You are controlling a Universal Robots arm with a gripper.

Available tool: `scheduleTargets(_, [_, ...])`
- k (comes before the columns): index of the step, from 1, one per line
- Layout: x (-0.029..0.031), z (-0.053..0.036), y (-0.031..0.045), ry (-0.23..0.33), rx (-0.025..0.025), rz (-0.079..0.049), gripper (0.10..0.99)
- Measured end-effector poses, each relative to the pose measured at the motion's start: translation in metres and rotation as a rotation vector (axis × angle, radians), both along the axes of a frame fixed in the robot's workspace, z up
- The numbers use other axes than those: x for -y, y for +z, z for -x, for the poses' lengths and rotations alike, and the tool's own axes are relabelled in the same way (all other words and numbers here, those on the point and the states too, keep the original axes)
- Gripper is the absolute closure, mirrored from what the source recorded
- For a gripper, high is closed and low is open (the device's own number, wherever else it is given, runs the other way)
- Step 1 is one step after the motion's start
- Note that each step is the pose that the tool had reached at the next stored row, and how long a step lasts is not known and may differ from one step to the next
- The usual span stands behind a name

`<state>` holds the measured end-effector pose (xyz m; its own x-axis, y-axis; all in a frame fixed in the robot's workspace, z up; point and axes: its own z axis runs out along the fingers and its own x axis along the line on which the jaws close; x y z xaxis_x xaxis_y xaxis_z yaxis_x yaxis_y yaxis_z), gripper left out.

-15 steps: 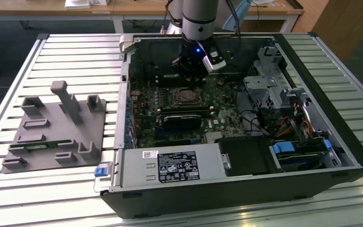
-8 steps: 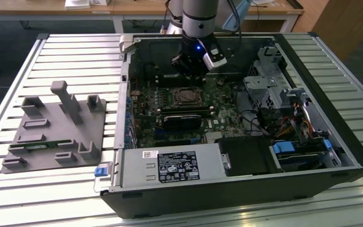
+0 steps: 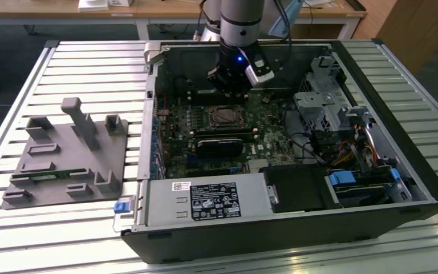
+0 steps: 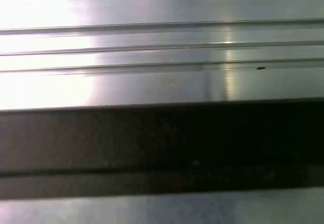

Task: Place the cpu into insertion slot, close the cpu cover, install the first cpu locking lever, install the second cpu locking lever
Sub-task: 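Install the first cpu locking lever, then install the second cpu locking lever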

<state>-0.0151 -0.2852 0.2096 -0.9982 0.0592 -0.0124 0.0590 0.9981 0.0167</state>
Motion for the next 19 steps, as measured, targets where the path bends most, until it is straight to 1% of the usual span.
scheduleTargets(19, [0.0087, 0.0, 0.0, 0.0, 0.0, 0.0, 0.98])
